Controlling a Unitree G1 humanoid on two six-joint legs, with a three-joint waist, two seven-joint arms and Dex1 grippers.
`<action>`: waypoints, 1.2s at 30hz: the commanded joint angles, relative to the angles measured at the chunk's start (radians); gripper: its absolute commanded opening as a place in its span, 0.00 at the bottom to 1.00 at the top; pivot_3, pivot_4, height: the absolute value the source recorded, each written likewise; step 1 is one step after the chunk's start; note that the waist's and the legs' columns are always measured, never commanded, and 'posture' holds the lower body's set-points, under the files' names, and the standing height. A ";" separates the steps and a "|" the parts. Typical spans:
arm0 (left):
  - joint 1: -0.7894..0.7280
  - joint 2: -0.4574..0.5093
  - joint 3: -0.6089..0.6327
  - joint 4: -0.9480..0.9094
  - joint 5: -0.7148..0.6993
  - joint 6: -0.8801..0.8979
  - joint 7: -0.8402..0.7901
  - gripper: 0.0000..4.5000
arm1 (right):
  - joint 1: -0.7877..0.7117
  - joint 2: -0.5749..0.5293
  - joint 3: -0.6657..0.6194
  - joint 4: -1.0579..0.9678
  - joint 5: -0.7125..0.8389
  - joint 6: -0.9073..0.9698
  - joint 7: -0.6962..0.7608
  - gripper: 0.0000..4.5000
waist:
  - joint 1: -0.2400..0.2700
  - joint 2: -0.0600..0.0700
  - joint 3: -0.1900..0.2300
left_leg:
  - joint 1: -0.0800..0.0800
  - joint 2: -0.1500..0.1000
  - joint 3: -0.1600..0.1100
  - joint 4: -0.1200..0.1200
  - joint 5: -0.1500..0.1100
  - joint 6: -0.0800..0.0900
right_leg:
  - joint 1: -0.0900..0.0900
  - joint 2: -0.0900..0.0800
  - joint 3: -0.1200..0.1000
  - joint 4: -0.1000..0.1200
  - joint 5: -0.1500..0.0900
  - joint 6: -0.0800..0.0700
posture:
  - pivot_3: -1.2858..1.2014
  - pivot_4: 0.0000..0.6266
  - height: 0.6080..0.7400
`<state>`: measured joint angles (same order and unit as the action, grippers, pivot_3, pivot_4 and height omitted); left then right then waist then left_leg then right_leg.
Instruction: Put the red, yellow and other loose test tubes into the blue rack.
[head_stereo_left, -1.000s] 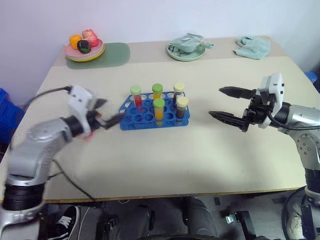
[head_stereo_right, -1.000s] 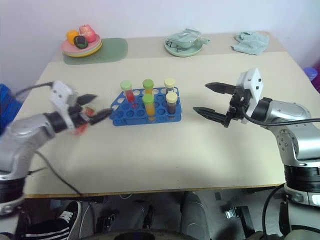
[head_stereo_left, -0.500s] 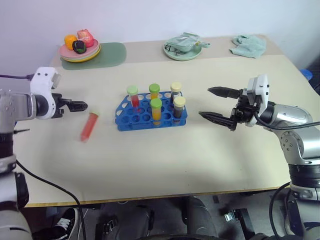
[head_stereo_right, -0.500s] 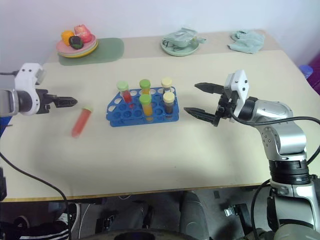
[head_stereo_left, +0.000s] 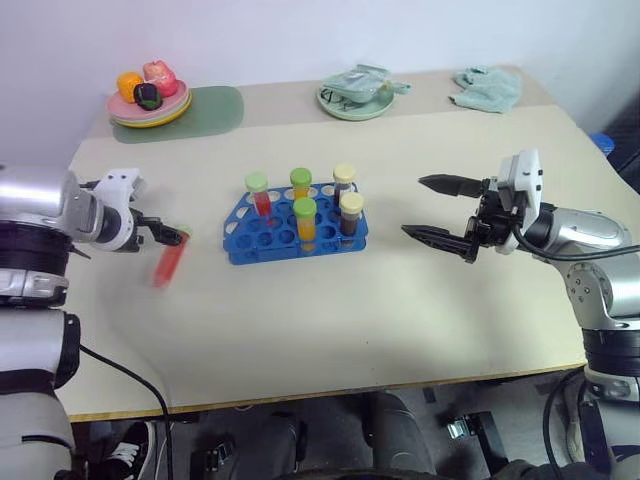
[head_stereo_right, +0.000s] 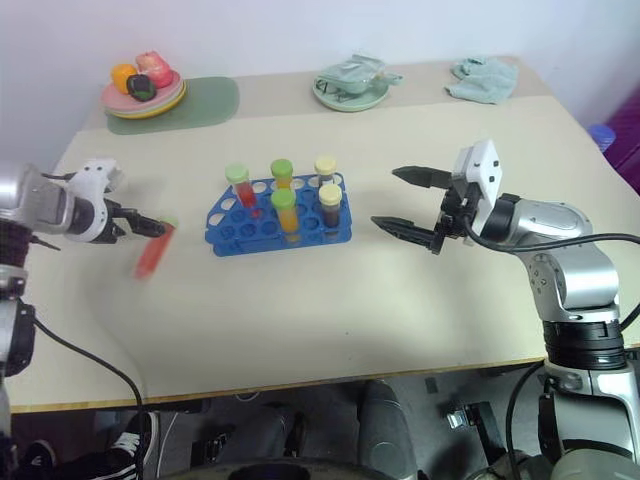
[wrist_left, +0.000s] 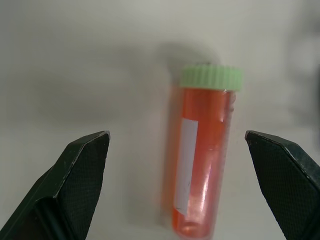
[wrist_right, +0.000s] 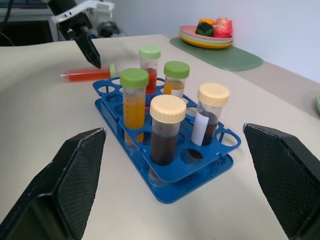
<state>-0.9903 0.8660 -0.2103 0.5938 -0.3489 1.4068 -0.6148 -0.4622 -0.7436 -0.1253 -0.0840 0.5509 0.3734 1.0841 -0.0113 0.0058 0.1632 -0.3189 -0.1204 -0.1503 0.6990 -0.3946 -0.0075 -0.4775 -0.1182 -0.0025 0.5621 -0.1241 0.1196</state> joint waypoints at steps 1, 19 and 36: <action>-0.035 -0.005 -0.019 0.026 0.025 0.008 -0.040 0.99 | -0.016 -0.001 -0.010 -0.036 0.004 -0.003 -0.006 1.00 | -0.002 0.000 0.000 | 0.000 0.000 0.000 0.000 0.000 0.000 | 0.000 0.000 0.000 0.000 0.000 0.000 | 0.52 0.24 1.00; -0.042 -0.082 0.029 0.130 0.105 -0.001 -0.053 0.16 | -0.024 0.008 -0.006 -0.038 -0.006 -0.005 -0.035 1.00 | 0.000 0.001 0.000 | 0.000 -0.001 0.000 0.001 0.000 0.000 | 0.000 -0.001 0.000 0.001 0.000 0.000 | 0.52 0.24 1.00; 0.472 -0.294 0.570 -0.758 0.006 -0.889 0.096 0.16 | -0.031 -0.007 -0.025 -0.018 -0.008 0.004 -0.028 1.00 | 0.001 0.001 -0.001 | -0.001 0.004 0.002 0.001 0.000 0.000 | -0.001 -0.001 0.000 -0.001 0.001 -0.001 | 0.52 0.24 1.00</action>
<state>-0.5282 0.5693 0.3294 -0.0988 -0.3219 0.6424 -0.4843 -0.4675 -0.7360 -0.1265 -0.0901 0.5336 0.3835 1.0500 -0.0102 0.0066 0.1622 -0.3198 -0.1160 -0.1476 0.7001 -0.3944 -0.0079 -0.4784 -0.1191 -0.0025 0.5615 -0.1233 0.1190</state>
